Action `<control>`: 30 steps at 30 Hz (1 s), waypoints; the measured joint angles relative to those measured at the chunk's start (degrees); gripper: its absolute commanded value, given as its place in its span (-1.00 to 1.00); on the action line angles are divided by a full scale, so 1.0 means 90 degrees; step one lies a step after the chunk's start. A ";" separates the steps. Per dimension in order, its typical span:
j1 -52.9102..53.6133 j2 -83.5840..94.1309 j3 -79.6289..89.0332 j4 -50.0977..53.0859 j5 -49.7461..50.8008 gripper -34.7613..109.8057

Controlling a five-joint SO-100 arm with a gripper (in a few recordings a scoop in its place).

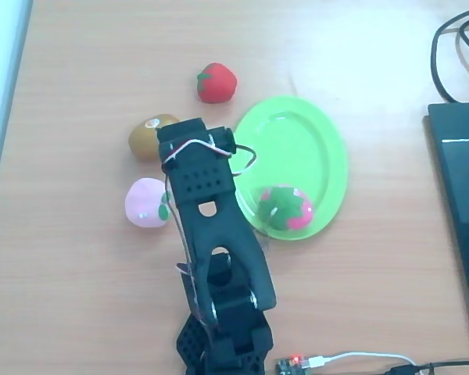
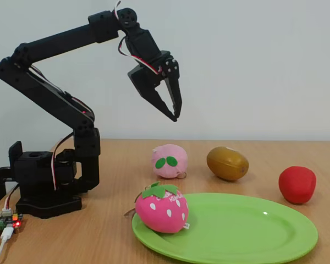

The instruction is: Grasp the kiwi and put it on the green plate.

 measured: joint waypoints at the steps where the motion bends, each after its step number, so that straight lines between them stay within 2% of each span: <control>1: 0.0010 -0.0156 -0.0088 -0.0020 0.0000 -0.60; 8: 0.0010 -0.1367 -0.0635 -0.0273 0.0000 -0.55; 21: 0.0000 -0.3252 -0.1670 -0.0801 -0.0225 -0.12; 30: -0.0332 -0.3740 -0.1836 -0.0801 -0.0430 0.06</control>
